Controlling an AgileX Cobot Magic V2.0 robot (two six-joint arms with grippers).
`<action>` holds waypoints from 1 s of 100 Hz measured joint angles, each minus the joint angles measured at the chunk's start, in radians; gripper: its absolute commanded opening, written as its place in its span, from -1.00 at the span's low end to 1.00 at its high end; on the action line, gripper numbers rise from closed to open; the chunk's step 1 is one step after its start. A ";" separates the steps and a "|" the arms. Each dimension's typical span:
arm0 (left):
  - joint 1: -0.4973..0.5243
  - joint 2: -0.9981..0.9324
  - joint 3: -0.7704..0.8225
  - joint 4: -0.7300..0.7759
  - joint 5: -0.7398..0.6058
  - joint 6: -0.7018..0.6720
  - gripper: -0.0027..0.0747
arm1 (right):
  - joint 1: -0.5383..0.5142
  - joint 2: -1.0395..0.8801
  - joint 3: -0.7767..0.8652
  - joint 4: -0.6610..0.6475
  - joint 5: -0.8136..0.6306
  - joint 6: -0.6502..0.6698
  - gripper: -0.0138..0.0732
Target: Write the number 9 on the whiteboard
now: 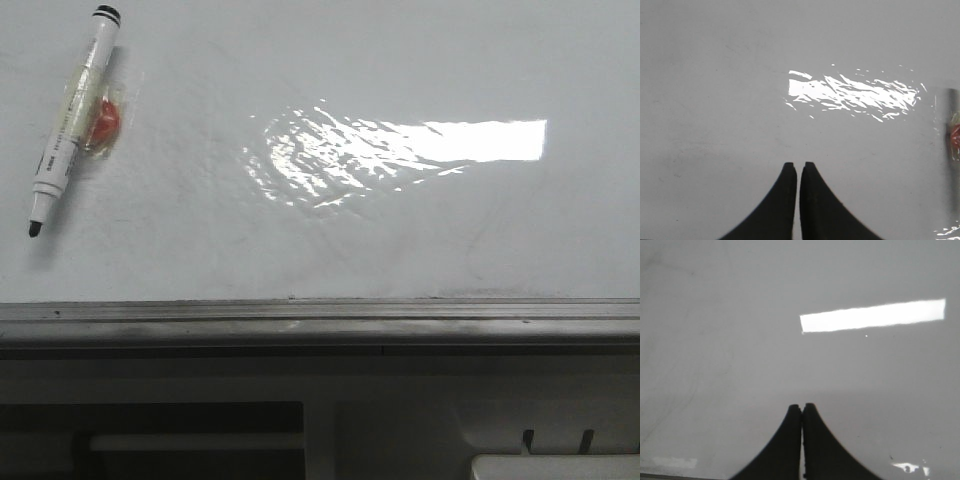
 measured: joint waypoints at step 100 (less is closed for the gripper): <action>0.000 0.000 -0.002 -0.003 -0.011 0.000 -0.98 | 0.000 0.000 -0.014 0.053 0.097 -0.001 -0.84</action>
